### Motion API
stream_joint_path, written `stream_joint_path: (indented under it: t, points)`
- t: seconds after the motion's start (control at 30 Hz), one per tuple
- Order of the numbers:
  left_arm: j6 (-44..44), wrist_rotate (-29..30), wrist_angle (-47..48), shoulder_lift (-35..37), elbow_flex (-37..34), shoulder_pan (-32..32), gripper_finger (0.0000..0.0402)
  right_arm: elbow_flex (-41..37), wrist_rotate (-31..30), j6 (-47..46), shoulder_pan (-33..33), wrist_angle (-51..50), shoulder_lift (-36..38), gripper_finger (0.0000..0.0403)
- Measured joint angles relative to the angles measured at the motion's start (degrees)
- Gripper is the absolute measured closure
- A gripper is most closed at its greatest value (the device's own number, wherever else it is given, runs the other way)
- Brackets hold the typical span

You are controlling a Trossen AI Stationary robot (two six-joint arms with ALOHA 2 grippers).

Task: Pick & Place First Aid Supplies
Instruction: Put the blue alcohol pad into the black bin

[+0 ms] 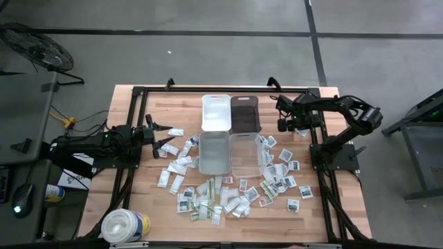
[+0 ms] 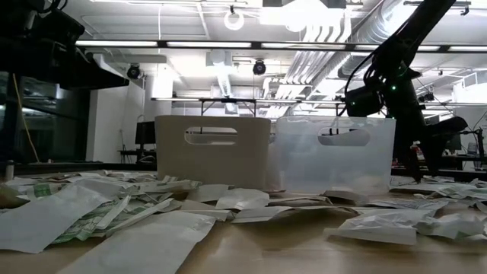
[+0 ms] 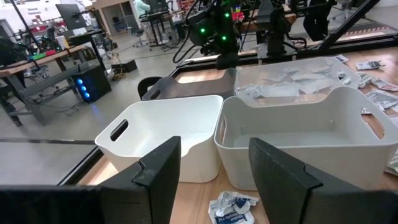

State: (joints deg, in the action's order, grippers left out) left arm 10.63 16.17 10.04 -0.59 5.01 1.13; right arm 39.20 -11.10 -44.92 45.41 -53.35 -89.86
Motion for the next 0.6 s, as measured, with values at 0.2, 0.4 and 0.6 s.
stream_joint_path:
  t: [0.2, 0.4, 0.6]
  points:
    - [0.00, -0.14, 0.00, 0.01, 0.01, 0.00, 0.0213, -0.26, 0.62, 0.15, 0.32, 1.08, 0.02, 0.0254]
    - [0.00, -0.18, 0.00, -0.01, 0.01, -0.01, 0.0213, -0.26, 1.28, 0.34, 0.34, 1.41, 0.02, 0.0280]
    - [0.00, -0.18, 0.00, -0.01, 0.01, 0.00, 0.0213, -0.28, 1.87, 0.37, 0.34, 1.76, 0.02, 0.0324]
